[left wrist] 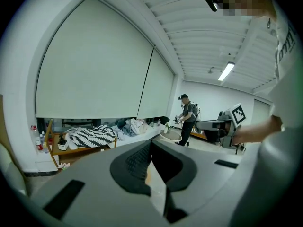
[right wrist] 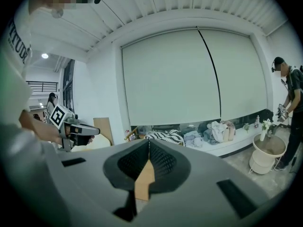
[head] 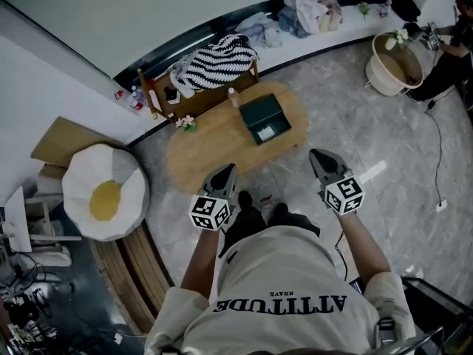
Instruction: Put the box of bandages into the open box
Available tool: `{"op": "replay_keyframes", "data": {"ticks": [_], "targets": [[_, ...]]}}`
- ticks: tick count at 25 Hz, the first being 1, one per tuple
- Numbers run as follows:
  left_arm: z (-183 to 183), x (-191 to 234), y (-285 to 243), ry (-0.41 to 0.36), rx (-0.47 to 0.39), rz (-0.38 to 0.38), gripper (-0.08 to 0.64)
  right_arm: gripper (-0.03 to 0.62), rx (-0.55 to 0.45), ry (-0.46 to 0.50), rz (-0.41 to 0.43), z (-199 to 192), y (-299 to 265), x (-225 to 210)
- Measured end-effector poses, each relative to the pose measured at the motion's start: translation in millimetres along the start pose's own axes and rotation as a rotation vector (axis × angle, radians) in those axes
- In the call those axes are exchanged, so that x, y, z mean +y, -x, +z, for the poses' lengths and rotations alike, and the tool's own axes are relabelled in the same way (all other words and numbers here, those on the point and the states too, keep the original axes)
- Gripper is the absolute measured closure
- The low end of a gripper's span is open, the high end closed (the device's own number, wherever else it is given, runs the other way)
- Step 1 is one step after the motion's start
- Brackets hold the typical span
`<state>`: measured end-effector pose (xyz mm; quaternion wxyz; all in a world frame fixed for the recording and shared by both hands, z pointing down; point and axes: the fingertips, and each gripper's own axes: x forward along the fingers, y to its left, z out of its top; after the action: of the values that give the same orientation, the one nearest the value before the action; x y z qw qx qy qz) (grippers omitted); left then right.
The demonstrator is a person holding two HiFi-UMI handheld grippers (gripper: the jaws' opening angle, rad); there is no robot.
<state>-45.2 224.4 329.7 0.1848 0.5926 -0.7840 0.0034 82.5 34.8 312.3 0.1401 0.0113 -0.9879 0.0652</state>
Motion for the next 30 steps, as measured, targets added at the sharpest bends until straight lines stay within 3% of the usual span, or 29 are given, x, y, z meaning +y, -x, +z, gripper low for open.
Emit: {"op": "replay_keyframes", "data": {"ticks": [17, 30], "targets": [[36.4, 42.3, 26.6, -0.061, -0.062, -0.015, 0.538, 0.571, -0.028, 0.049, -0.083, 33.1, -15.5, 24.2], [44.1, 63.5, 27.0, -0.043, -0.063, -0.029, 0.538, 0.572, -0.038, 0.057, -0.132, 46.5, -9.7, 27.6]]}}
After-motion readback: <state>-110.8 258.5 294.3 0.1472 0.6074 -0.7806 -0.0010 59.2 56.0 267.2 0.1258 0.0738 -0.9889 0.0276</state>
